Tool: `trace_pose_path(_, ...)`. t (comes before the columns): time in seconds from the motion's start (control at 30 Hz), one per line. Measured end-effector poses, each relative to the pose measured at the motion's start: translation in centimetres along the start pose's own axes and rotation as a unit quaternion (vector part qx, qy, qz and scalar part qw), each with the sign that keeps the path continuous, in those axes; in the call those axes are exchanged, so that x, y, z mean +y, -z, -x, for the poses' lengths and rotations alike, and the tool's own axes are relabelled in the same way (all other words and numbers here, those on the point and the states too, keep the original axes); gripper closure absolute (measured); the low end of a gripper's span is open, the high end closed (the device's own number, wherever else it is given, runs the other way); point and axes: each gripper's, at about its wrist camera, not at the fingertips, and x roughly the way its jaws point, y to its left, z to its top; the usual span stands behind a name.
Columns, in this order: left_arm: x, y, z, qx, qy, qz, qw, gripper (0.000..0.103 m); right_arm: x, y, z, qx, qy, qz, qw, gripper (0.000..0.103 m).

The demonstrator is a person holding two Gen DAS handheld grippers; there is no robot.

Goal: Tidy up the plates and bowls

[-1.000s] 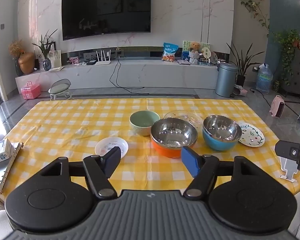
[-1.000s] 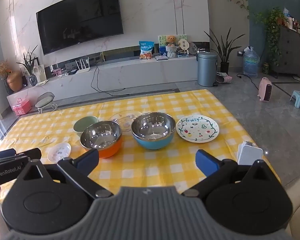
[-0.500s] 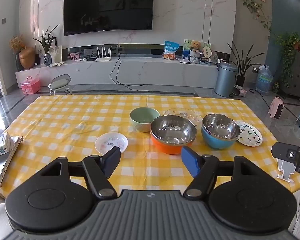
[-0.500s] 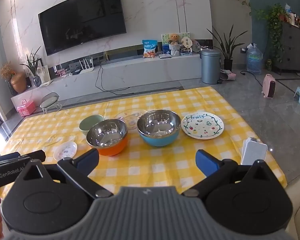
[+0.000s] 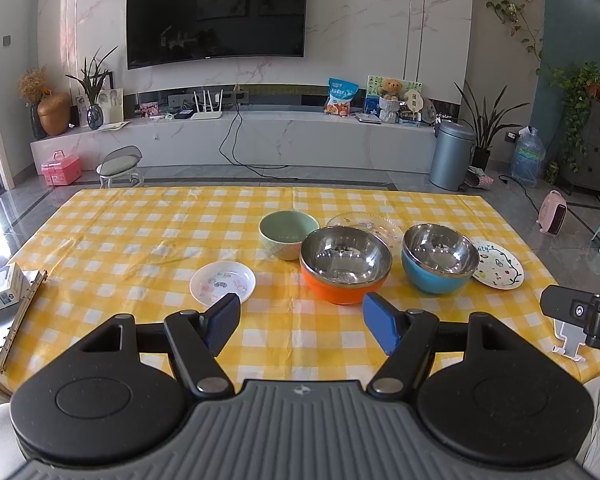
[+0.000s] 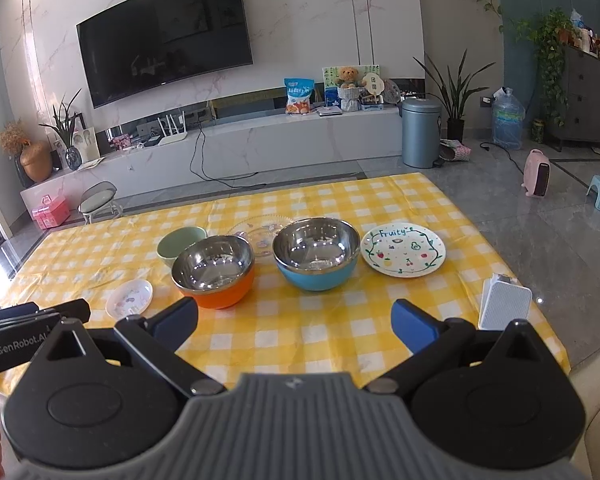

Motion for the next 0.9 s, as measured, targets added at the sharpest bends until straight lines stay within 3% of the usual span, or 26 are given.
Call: trace_pose_path(0.9,0.01,0.11,-0.29,0.011,0.003,0.005,0.9999,0.02,-0.02,0.25,-0.41,0.011,0.001,-0.001,1.0,0.002)
